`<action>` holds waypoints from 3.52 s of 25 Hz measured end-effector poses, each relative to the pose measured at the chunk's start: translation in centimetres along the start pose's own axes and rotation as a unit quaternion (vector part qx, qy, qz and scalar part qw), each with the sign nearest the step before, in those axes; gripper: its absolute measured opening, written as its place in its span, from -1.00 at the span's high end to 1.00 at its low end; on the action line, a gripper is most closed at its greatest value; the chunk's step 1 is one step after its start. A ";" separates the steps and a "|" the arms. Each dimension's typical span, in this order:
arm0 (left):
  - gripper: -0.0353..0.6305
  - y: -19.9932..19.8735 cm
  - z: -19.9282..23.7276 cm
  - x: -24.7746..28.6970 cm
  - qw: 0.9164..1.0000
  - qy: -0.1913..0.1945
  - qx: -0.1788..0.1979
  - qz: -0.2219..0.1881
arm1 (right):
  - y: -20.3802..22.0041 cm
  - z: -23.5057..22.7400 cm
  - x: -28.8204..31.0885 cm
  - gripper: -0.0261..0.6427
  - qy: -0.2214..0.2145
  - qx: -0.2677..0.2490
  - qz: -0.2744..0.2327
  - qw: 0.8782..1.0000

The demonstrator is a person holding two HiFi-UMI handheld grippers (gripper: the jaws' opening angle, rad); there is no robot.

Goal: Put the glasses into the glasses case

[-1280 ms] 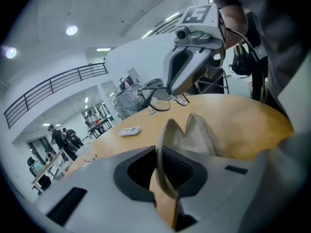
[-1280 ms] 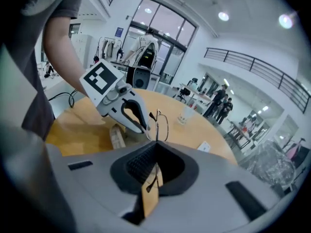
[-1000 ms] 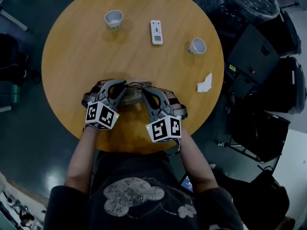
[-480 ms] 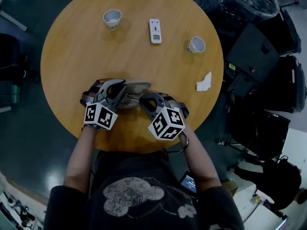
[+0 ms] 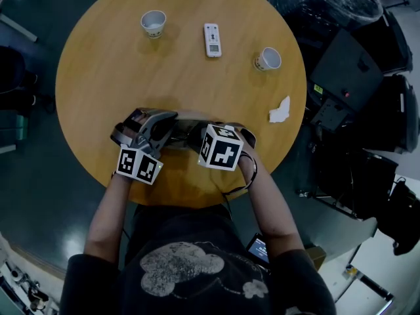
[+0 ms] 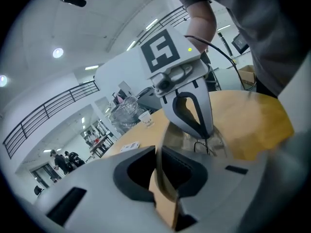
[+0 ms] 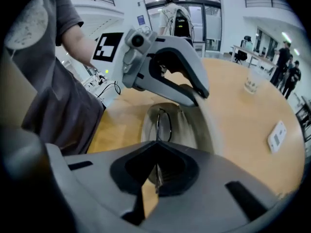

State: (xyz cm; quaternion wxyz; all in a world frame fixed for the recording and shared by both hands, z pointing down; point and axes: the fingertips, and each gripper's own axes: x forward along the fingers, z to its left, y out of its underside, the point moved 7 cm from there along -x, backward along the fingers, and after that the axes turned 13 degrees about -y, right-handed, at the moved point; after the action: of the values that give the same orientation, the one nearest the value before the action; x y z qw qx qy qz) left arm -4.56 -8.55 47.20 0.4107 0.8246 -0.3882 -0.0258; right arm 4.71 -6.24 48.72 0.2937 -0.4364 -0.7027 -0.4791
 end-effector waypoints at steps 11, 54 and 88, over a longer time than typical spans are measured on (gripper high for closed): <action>0.77 0.2 -0.5 -0.1 1.000 0.002 -0.015 0.003 | 0.3 -0.8 1.1 0.92 0.168 0.020 -0.013 0.986; 0.40 0.5 -0.8 -0.3 0.991 0.034 -0.131 0.013 | 2.3 3.5 -3.3 0.58 0.301 0.075 -0.185 0.932; 0.74 -6.7 3.5 -12.3 0.904 -0.153 -0.397 -0.040 | 3.5 12.5 -10.3 0.96 0.367 0.174 -0.508 0.760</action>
State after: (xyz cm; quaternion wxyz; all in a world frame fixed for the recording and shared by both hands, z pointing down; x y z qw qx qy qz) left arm -10.29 -0.33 36.80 0.6381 0.5943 -0.3705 -0.3198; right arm 12.51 2.57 37.00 0.3137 0.2519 -0.7308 -0.5514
